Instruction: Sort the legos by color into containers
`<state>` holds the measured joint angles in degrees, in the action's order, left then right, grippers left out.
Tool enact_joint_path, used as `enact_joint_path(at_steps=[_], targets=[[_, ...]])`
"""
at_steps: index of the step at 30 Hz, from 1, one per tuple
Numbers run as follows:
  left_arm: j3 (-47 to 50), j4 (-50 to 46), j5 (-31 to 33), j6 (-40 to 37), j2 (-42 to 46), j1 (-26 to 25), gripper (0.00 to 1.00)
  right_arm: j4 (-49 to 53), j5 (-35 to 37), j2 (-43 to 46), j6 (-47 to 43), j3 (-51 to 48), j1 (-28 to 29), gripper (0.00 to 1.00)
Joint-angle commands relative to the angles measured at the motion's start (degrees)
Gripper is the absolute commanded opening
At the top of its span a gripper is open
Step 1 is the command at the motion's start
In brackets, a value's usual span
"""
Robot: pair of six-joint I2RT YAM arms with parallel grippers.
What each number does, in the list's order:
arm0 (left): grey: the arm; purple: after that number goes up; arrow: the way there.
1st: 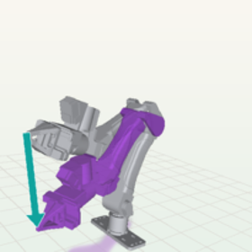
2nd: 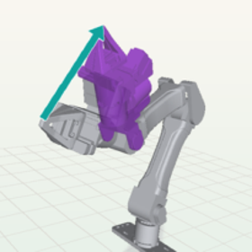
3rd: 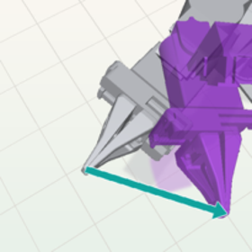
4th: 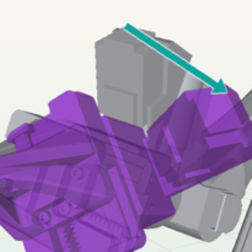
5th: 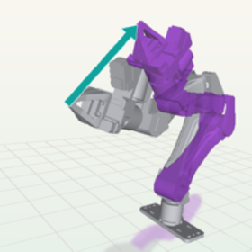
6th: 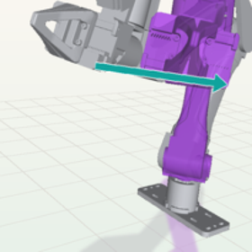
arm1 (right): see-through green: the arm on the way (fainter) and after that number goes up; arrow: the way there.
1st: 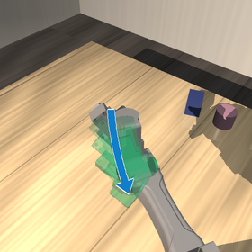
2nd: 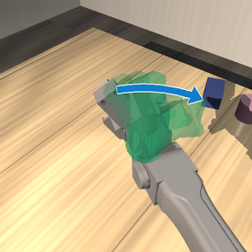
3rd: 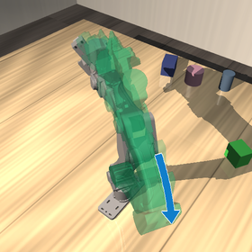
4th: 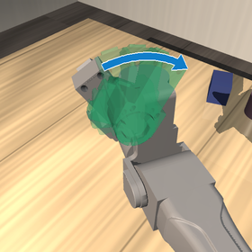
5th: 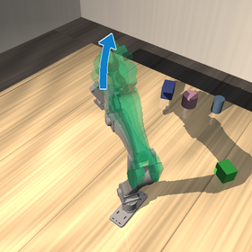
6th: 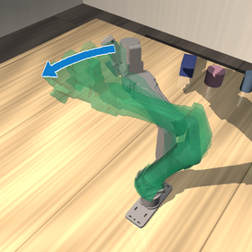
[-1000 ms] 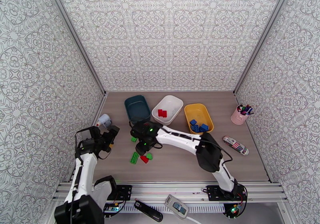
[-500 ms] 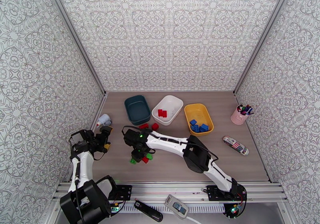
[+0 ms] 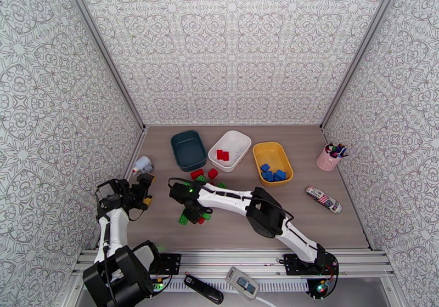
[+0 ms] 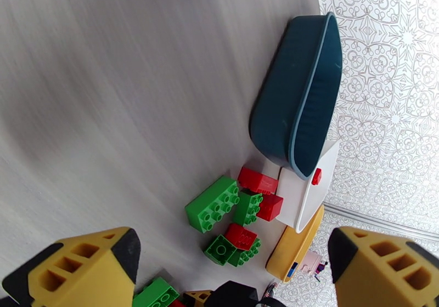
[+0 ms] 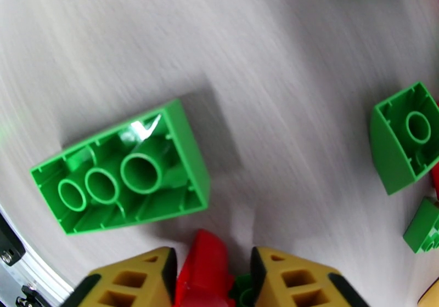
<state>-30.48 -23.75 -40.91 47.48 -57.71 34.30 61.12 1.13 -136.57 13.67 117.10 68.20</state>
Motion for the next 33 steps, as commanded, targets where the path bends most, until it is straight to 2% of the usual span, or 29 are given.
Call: enact_joint_path(at_steps=[1,6,11,15,23,28,33], targets=[[0.6,0.7,-1.4,-1.1,0.2,0.5,0.96,-0.4,1.8,0.6,1.2,-0.9,0.3,0.34],[1.2,0.8,-2.0,-1.0,0.5,0.4,0.96,-3.3,1.4,4.2,2.4,-3.4,-0.4,0.30],[2.6,2.3,-0.9,0.3,1.3,-3.9,0.96,-7.4,-1.3,9.3,4.7,-7.3,-3.4,0.28],[3.1,3.4,2.7,2.4,3.0,-10.9,0.96,-10.9,-3.4,13.6,6.8,-11.6,-6.7,0.27],[1.0,4.0,13.3,5.6,4.1,-28.7,0.96,-14.0,-3.8,19.8,9.5,-17.3,-14.4,0.27],[-2.3,-0.8,19.0,3.3,4.2,-34.1,0.96,-13.7,-6.7,20.3,10.2,-18.0,-14.4,0.37],[-4.3,-5.7,20.8,-0.1,4.3,-32.5,0.96,-13.0,-9.6,19.8,14.3,-19.7,-10.7,0.47]])
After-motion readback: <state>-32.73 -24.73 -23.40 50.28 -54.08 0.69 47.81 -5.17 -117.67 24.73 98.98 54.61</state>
